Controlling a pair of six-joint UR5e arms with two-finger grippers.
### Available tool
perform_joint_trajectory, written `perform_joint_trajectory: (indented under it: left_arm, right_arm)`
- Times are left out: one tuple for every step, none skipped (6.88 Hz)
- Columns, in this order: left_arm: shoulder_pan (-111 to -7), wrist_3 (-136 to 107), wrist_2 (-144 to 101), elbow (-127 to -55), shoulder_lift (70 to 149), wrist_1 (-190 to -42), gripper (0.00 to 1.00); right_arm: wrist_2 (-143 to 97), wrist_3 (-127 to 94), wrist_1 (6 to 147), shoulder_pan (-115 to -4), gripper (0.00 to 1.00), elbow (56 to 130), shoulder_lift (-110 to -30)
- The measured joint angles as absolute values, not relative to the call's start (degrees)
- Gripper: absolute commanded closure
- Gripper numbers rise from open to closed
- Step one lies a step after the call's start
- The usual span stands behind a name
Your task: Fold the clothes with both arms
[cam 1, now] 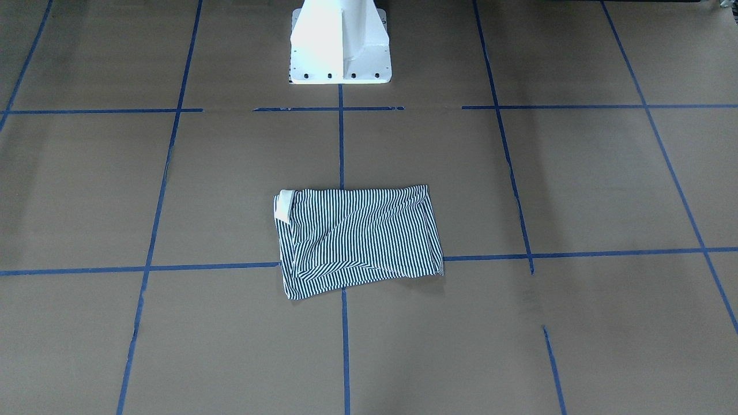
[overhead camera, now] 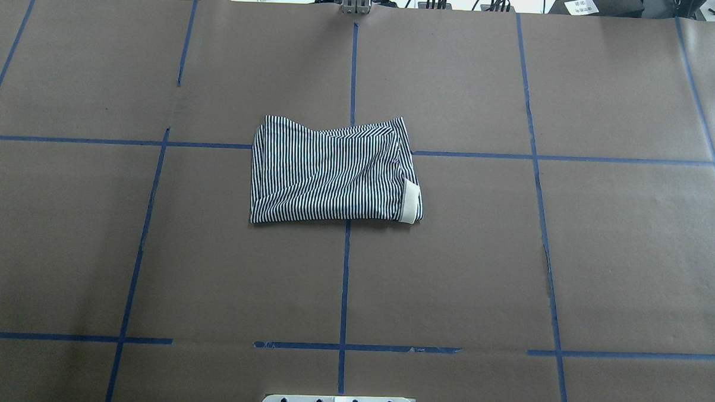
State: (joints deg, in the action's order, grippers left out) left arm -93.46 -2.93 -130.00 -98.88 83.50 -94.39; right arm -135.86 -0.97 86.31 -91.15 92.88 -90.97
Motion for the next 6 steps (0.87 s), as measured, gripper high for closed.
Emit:
perform_joint_trajectory:
  left_arm:
    - [-93.49, -3.69, -130.12, -98.85, 83.5, -94.39, 0.0]
    - [-93.5, -4.02, -130.29, -98.75, 83.5, -94.39, 0.0]
    - [-93.5, -4.13, -130.38, -98.63, 83.5, -94.39, 0.0]
    - [-93.49, -4.13, -130.41, -98.57, 83.5, -94.39, 0.0]
    - [-93.49, -4.08, -130.42, -98.56, 83.5, -94.39, 0.0]
    - [-93.49, -4.06, -130.43, -98.57, 83.5, -94.4, 0.0]
  right_arm:
    - [-136.07, -0.97, 86.31, -91.15, 0.0, 92.85, -90.97]
    - [-136.17, -0.97, 86.31, -91.14, 0.0, 92.83, -90.97]
    - [-136.21, -0.97, 86.31, -91.14, 0.0, 92.79, -90.97]
    - [-136.22, -0.95, 86.31, -91.14, 0.0, 92.76, -90.97]
    - [-136.23, -0.91, 86.31, -91.14, 0.0, 92.71, -90.97]
    - [-136.23, -0.89, 86.29, -91.14, 0.0, 92.64, -90.99]
